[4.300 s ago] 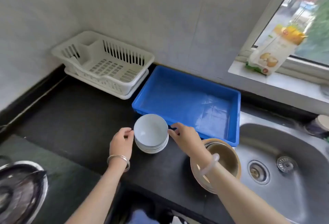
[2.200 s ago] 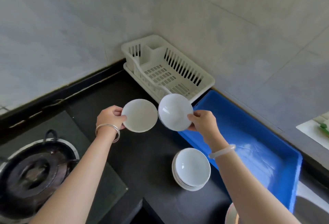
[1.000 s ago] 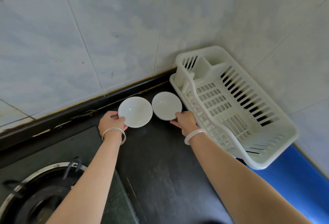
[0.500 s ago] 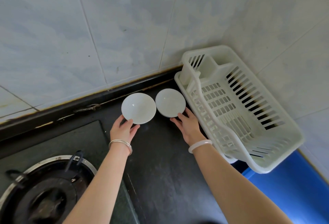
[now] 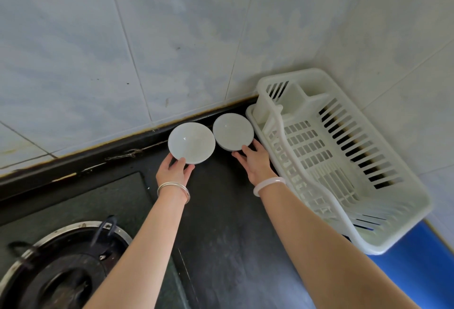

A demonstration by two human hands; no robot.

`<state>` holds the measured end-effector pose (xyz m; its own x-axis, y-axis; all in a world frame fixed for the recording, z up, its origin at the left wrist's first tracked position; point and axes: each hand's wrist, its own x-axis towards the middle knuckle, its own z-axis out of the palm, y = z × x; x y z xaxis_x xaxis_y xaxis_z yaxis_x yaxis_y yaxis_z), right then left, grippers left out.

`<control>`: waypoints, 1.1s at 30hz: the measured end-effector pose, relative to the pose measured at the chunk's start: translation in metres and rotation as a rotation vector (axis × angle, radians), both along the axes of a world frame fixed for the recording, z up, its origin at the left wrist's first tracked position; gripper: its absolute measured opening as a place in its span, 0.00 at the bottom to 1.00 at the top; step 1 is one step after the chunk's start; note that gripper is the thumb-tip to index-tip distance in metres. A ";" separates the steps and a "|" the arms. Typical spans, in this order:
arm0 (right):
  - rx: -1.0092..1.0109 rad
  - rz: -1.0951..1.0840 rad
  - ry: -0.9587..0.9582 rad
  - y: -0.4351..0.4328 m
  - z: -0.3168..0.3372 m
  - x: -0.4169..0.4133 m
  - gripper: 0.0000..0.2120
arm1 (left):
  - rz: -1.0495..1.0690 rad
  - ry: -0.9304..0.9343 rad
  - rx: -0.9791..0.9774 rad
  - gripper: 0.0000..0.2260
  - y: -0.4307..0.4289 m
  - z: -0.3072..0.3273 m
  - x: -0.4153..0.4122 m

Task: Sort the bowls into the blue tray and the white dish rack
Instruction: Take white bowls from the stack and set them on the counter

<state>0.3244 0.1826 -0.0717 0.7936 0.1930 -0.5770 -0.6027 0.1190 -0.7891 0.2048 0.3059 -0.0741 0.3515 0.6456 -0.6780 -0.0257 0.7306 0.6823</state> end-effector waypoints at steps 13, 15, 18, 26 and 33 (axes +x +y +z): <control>-0.077 0.065 0.017 0.009 0.001 0.003 0.25 | -0.020 0.026 0.024 0.19 0.002 -0.006 0.002; -0.110 0.116 0.018 0.007 0.004 0.003 0.25 | -0.025 0.025 0.044 0.19 0.000 -0.005 0.003; -0.180 0.186 -0.007 0.002 0.008 -0.001 0.25 | -0.076 0.026 0.117 0.18 -0.005 -0.004 0.000; -0.378 0.336 -0.198 -0.058 0.031 -0.048 0.16 | -0.527 0.235 0.452 0.19 -0.056 -0.002 -0.047; -0.605 0.407 -0.334 -0.175 0.065 -0.119 0.10 | -1.096 0.222 0.653 0.15 -0.139 0.030 -0.093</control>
